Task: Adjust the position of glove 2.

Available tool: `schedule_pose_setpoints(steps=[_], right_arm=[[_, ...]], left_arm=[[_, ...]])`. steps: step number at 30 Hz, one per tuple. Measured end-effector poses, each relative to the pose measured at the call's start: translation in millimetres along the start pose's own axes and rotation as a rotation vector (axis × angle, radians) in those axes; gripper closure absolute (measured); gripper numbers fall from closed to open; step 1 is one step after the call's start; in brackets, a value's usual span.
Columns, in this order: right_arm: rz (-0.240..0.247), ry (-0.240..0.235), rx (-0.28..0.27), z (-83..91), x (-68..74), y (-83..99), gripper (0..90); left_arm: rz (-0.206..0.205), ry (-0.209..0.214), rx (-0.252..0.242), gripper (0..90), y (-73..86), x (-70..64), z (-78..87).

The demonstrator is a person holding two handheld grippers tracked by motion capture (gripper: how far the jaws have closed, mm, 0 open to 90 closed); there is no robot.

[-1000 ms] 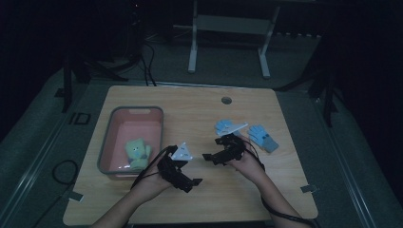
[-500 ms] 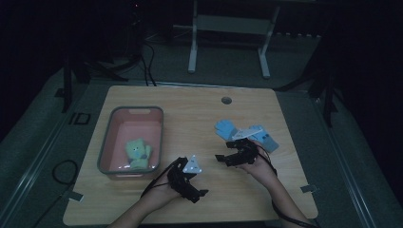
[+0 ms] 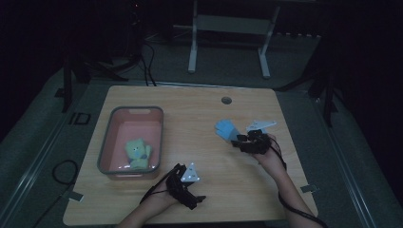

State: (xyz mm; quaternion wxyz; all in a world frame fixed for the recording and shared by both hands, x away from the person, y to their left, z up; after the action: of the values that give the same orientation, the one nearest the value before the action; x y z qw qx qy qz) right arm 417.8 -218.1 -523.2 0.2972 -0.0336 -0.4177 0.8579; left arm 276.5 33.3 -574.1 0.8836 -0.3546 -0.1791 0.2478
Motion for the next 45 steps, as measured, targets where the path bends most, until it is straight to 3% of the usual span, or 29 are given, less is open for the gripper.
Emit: schedule_pose_setpoints(steps=[5,14,19,24,28,38,42,45], right_arm=[[-0.002,0.025,0.009,-2.7,-19.6,-8.6,70.3],[0.017,0.02,0.014,-29.0,-43.9,-18.5,58.6],[0.034,0.032,0.056,-47.5,-55.4,-14.4,59.9],[0.032,0.015,0.082,-58.8,-65.2,-5.9,63.0],[0.028,0.001,0.075,-58.9,-65.9,-4.7,67.3],[0.024,0.046,0.071,-61.6,-57.1,-3.9,82.9],[-0.012,0.082,0.052,-62.6,-50.4,-3.2,86.5],[-0.073,0.092,0.033,-59.6,-41.9,-8.2,87.7]], left_arm=[[0.0,-0.005,0.01,1.9,6.7,-0.8,0.3],[-0.008,-0.007,-0.014,1.8,10.1,-1.6,2.0],[-0.015,-0.012,-0.02,1.9,11.3,-2.4,2.8],[-0.013,-0.014,-0.032,1.9,11.8,-1.2,3.8],[-0.016,-0.017,-0.036,1.9,11.9,-0.4,4.0],[-0.011,-0.018,-0.038,1.9,11.7,-0.3,3.6],[-0.011,-0.021,-0.041,1.9,11.4,-1.5,3.5],[-0.01,-0.027,-0.038,1.9,12.7,-1.1,3.1]])
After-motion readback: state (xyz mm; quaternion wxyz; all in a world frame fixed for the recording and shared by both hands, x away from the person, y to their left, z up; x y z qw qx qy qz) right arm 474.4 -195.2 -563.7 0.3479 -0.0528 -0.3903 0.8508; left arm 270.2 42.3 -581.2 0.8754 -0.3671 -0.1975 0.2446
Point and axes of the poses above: each handheld gripper's, and its own axes: z roughly backward along the jaws, y roughly out of its underside, x roughly to its left, the point moved 3 cm from there along -z, roughly forward along the jaws, and after that the axes turned 12 degrees about -y, right-handed, at the moved point
